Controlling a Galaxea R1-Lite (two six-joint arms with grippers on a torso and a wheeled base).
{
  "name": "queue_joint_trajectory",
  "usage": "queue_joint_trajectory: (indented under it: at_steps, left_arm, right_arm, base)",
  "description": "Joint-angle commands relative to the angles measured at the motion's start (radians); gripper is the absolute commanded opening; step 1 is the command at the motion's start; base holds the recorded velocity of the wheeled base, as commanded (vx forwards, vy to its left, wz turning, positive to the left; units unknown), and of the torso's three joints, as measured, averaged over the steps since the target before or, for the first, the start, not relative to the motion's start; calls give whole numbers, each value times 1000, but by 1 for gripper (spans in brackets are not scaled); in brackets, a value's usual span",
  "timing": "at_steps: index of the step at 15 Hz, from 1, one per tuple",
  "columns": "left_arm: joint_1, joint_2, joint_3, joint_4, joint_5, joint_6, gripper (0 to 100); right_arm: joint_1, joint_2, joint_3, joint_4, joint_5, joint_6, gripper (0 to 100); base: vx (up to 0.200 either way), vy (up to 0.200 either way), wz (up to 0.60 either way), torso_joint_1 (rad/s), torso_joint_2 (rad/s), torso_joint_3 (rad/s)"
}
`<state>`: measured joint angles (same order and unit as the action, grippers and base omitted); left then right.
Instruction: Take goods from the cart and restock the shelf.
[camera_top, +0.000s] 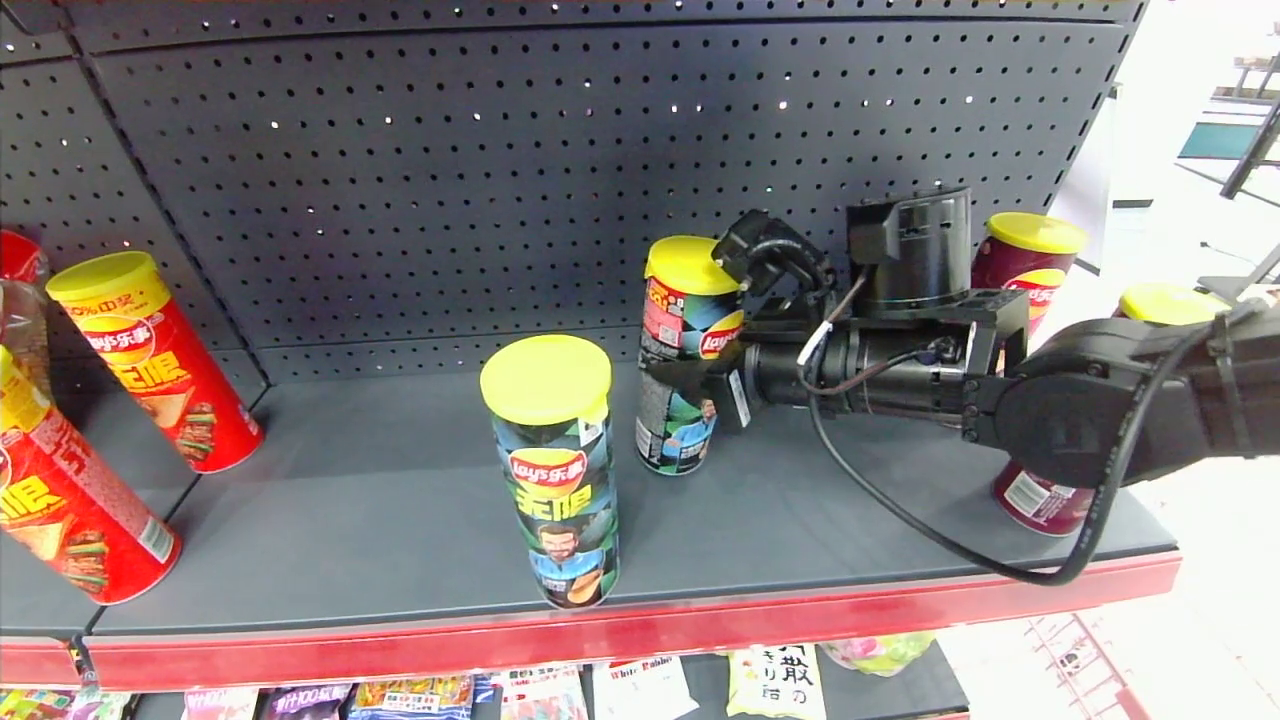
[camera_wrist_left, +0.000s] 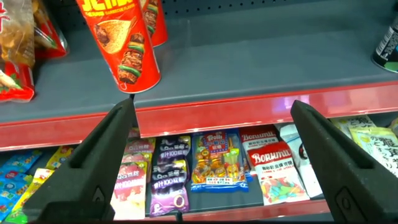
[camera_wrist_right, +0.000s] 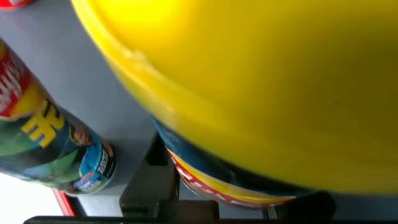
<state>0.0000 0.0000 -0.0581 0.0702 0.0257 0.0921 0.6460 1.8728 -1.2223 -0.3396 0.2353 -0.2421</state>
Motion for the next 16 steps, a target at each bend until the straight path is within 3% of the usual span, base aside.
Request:
queue_joint_trajectory:
  at_steps: [1, 16]
  left_arm:
    - [0, 2, -2, 0, 0, 1, 100]
    - [0, 2, -2, 0, 0, 9, 100]
  right_arm:
    - [12, 12, -20, 4, -8, 0, 0]
    - [54, 100, -103, 4, -11, 0, 0]
  base:
    - [0, 0, 0, 0, 0, 0]
    - [0, 0, 0, 0, 0, 0]
